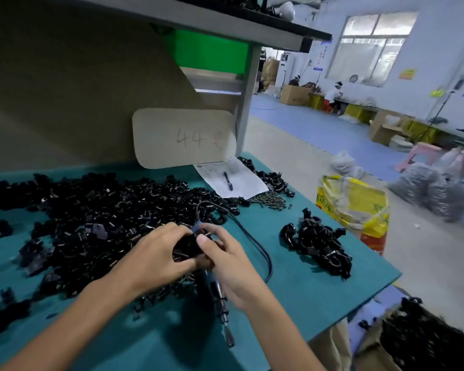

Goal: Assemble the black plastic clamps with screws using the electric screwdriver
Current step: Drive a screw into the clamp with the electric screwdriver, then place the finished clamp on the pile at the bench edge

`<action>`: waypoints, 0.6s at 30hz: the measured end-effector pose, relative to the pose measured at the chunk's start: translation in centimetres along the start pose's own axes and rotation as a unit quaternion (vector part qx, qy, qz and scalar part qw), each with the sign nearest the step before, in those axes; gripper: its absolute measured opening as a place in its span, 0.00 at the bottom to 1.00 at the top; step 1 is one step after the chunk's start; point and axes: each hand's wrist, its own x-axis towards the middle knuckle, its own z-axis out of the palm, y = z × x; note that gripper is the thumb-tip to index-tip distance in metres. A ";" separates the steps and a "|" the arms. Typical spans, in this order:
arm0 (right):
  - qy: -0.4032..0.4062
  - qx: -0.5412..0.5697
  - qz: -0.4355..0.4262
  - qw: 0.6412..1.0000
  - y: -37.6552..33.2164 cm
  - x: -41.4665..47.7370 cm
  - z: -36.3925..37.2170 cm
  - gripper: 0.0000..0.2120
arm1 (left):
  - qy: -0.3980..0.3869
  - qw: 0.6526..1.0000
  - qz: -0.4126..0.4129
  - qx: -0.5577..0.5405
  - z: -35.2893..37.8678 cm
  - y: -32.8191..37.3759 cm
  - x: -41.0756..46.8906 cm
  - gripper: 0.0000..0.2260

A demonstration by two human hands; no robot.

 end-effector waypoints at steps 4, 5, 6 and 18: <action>0.178 -0.071 -0.019 0.981 -1.8 -0.3 -7.0 0.17 | -0.017 0.993 -0.106 0.044 -1.9 -3.1 -0.7 0.32; 0.236 -0.104 -0.014 0.966 -2.4 -0.6 -9.4 0.19 | -0.016 0.987 -0.144 0.075 -2.9 -4.9 -1.3 0.32; 0.285 -0.148 -0.005 0.947 -3.1 -1.0 -12.0 0.19 | -0.024 0.975 -0.184 0.122 -4.0 -6.9 -2.0 0.34; 0.315 -0.541 0.156 0.764 -1.4 0.3 -26.9 0.16 | -0.117 0.894 -0.406 0.152 -7.5 -15.6 -8.2 0.37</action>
